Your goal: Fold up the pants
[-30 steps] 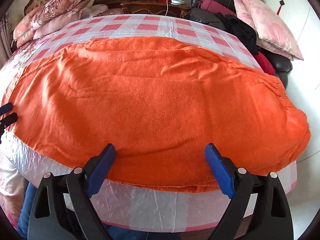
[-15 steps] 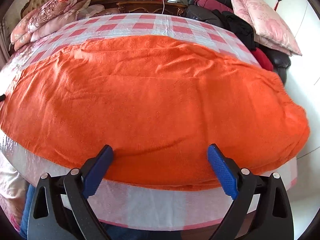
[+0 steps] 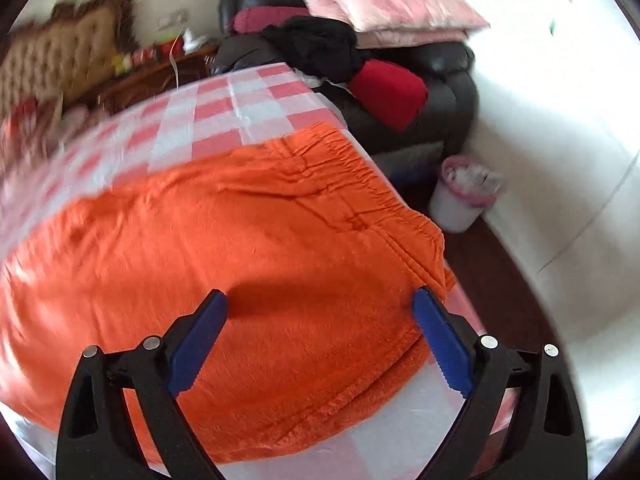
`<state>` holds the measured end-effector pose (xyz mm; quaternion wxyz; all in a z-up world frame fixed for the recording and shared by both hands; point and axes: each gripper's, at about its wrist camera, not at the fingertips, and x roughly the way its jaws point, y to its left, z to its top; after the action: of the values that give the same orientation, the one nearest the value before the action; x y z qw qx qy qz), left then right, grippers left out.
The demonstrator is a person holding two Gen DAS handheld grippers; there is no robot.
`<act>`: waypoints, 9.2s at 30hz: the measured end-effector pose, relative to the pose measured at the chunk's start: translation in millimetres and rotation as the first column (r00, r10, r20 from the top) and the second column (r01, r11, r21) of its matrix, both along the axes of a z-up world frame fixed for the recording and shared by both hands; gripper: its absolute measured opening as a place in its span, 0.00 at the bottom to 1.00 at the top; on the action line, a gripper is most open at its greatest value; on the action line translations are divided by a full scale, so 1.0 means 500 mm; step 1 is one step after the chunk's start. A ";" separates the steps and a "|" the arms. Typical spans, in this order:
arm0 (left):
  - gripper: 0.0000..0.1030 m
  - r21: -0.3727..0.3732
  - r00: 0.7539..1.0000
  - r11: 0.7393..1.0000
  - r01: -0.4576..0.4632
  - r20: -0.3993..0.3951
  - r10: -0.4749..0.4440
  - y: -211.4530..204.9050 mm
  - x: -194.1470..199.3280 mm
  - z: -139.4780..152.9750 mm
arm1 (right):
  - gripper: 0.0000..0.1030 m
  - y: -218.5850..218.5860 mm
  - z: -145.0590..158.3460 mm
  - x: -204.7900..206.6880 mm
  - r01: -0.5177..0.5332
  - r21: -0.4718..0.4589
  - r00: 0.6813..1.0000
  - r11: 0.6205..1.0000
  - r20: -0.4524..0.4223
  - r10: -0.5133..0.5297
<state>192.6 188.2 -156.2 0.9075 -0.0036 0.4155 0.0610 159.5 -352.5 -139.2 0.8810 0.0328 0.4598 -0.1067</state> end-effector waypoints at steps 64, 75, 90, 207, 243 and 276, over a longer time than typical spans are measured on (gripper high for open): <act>0.53 -0.444 0.942 0.840 -0.313 -0.033 0.334 0.475 -0.135 0.006 | 0.95 0.233 0.017 0.034 -0.077 -0.121 0.997 0.990 -0.039 0.073; 0.29 -0.608 0.970 0.760 -0.229 -0.079 0.228 0.438 -0.234 -0.058 | 0.95 0.526 0.037 -0.039 -0.382 -0.128 0.924 0.915 -0.048 0.379; 0.07 -0.571 0.963 0.781 -0.253 -0.068 0.262 0.509 -0.216 -0.037 | 0.95 0.474 0.026 -0.034 -0.297 -0.108 0.953 0.949 -0.091 0.288; 0.11 0.514 0.929 0.806 0.295 0.043 -0.367 -0.369 -0.129 -0.043 | 0.14 0.702 -0.042 0.185 -0.426 0.693 0.729 0.582 -0.119 0.674; 0.11 0.389 0.854 0.792 0.470 0.028 -0.520 -0.512 -0.111 -0.039 | 0.09 0.558 -0.015 0.192 -0.469 0.468 0.841 0.749 -0.021 0.540; 0.13 -0.032 0.954 0.985 0.172 0.255 -0.158 -0.227 -0.176 0.091 | 0.25 0.551 0.097 0.044 -0.474 0.181 0.880 0.862 0.080 0.468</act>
<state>104.7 74.8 -110.8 0.9544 -0.0010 0.2973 -0.0273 181.4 -77.2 -90.7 0.8803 0.0074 0.4474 0.1577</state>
